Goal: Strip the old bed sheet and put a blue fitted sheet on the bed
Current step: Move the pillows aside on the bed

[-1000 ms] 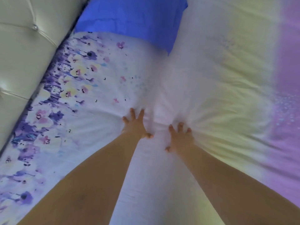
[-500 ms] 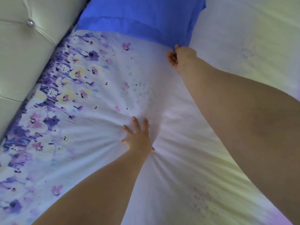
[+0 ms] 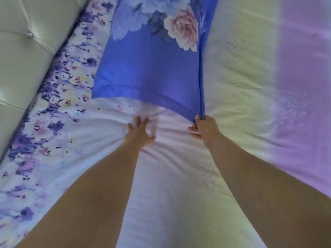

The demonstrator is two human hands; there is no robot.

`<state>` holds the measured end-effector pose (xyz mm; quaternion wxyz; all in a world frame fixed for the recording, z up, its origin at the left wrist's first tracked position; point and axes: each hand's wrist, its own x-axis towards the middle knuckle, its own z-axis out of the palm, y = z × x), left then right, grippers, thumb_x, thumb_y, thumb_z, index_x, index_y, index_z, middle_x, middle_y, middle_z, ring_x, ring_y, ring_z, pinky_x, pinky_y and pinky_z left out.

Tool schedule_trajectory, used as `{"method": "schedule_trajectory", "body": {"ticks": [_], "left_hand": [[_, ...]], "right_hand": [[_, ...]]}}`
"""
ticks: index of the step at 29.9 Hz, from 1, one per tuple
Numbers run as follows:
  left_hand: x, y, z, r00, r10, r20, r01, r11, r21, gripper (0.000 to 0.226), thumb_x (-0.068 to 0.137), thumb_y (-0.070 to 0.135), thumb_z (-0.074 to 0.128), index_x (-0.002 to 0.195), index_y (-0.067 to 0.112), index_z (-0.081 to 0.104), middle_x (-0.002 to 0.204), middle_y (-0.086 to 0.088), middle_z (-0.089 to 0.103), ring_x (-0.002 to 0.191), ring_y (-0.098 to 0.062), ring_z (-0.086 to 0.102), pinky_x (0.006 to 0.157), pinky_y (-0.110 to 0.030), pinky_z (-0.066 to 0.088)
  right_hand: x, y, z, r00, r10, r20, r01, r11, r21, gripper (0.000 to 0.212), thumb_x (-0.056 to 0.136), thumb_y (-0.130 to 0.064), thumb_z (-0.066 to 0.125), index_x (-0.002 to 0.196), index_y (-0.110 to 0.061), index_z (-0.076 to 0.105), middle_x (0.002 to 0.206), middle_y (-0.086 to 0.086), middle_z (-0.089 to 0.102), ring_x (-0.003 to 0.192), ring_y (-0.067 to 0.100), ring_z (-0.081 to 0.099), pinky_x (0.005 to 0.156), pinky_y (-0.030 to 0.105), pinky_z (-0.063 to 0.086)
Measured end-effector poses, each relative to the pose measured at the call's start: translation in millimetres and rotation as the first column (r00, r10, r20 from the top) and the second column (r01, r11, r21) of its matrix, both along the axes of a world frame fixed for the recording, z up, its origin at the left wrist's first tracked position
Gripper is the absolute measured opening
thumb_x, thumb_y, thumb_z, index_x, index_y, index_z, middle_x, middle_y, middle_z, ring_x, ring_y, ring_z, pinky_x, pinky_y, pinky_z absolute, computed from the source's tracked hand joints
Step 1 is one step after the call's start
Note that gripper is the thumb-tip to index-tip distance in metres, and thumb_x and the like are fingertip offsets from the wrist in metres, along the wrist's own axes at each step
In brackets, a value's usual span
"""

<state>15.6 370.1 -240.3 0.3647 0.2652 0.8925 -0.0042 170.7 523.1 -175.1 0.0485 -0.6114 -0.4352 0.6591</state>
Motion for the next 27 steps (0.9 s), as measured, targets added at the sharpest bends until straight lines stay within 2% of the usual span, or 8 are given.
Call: {"method": "schedule_trajectory", "body": {"ticks": [2, 4, 7, 12, 16, 18, 22, 27], "left_hand": [[5.9, -29.1, 7.7, 0.945, 0.322, 0.061, -0.325, 0.895, 0.305, 0.057, 0.094, 0.027, 0.05, 0.147, 0.019, 0.028, 0.148, -0.011, 0.038, 0.131, -0.036, 0.04, 0.103, -0.038, 0.036], [23.6, -59.4, 20.6, 0.685, 0.721, 0.105, -0.668, 0.563, 0.487, 0.045, 0.097, 0.017, 0.039, 0.142, 0.013, 0.036, 0.133, -0.018, 0.052, 0.118, -0.039, 0.051, 0.096, -0.037, 0.037], [55.8, -88.6, 58.5, 0.364, 0.928, -0.08, -0.703, 0.33, 0.63, 0.044, 0.099, 0.021, 0.038, 0.14, 0.007, 0.038, 0.138, -0.017, 0.045, 0.122, -0.038, 0.046, 0.096, -0.042, 0.034], [77.3, -85.9, 110.1, 0.743, 0.667, 0.053, -0.62, 0.656, 0.431, 0.083, 0.085, 0.065, 0.047, 0.147, 0.013, 0.027, 0.144, -0.014, 0.043, 0.132, -0.032, 0.041, 0.112, -0.045, 0.026], [121.4, -82.6, 131.8, 0.806, 0.52, 0.283, -0.588, 0.756, 0.288, 0.092, 0.071, 0.069, 0.064, 0.13, 0.0, 0.047, 0.129, -0.017, 0.056, 0.116, -0.032, 0.056, 0.099, -0.039, 0.043], [138.2, -85.3, 139.2, 0.886, 0.419, 0.2, -0.46, 0.845, 0.271, 0.075, 0.079, 0.061, 0.062, 0.119, -0.003, 0.058, 0.12, -0.021, 0.062, 0.109, -0.035, 0.059, 0.087, -0.037, 0.045], [165.2, -71.6, 171.3, 0.932, 0.316, 0.18, -0.359, 0.878, 0.315, 0.051, 0.089, 0.045, 0.059, 0.113, 0.001, 0.062, 0.115, -0.021, 0.063, 0.106, -0.036, 0.059, 0.082, -0.036, 0.047], [237.4, -52.1, 228.0, 0.941, 0.201, 0.273, -0.322, 0.779, 0.538, 0.014, 0.085, 0.023, 0.064, 0.081, 0.01, 0.059, 0.079, -0.007, 0.06, 0.075, -0.025, 0.055, 0.06, -0.029, 0.038]], "right_hand": [[48.3, -27.0, 6.2, 0.994, 0.073, 0.085, -0.077, 0.996, 0.037, 0.017, 0.101, -0.022, 0.042, 0.085, -0.016, 0.047, 0.072, 0.004, 0.052, 0.06, 0.014, 0.06, 0.054, 0.031, 0.051], [92.8, -56.1, 12.4, 0.976, 0.14, 0.166, -0.15, 0.987, 0.049, 0.015, 0.1, -0.021, 0.043, 0.088, -0.014, 0.047, 0.074, 0.007, 0.055, 0.058, 0.015, 0.058, 0.053, 0.03, 0.049], [152.9, -107.5, 20.6, 0.901, 0.326, 0.288, -0.33, 0.943, -0.034, 0.01, 0.099, -0.024, 0.043, 0.093, -0.018, 0.048, 0.088, 0.011, 0.062, 0.063, 0.02, 0.06, 0.058, 0.027, 0.05], [233.6, -169.3, 50.2, 0.426, 0.858, 0.287, -0.594, 0.505, -0.626, 0.02, 0.098, -0.016, 0.034, 0.087, -0.013, 0.05, 0.077, 0.002, 0.058, 0.065, 0.017, 0.064, 0.059, 0.026, 0.046], [268.7, -190.4, 76.3, -0.1, 0.886, 0.452, -0.756, 0.228, -0.614, 0.015, 0.094, -0.015, 0.047, 0.107, -0.019, 0.054, 0.085, -0.001, 0.054, 0.109, 0.022, 0.061, 0.087, 0.031, 0.047], [274.1, -193.4, 82.2, 0.063, 0.777, 0.627, -0.82, 0.398, -0.411, 0.026, 0.095, -0.016, 0.046, 0.121, -0.017, 0.051, 0.108, 0.002, 0.058, 0.114, 0.025, 0.055, 0.094, 0.035, 0.042], [264.8, -181.4, 86.0, 0.902, 0.188, 0.388, -0.235, 0.969, 0.077, 0.044, 0.096, -0.023, 0.038, 0.14, -0.017, 0.036, 0.115, 0.005, 0.053, 0.093, 0.025, 0.051, 0.08, 0.032, 0.039], [258.8, -173.5, 117.5, 0.996, -0.033, 0.087, 0.024, 0.995, 0.099, 0.061, 0.095, -0.053, 0.042, 0.142, -0.014, 0.036, 0.133, 0.005, 0.048, 0.121, 0.022, 0.048, 0.094, 0.027, 0.034]]}}
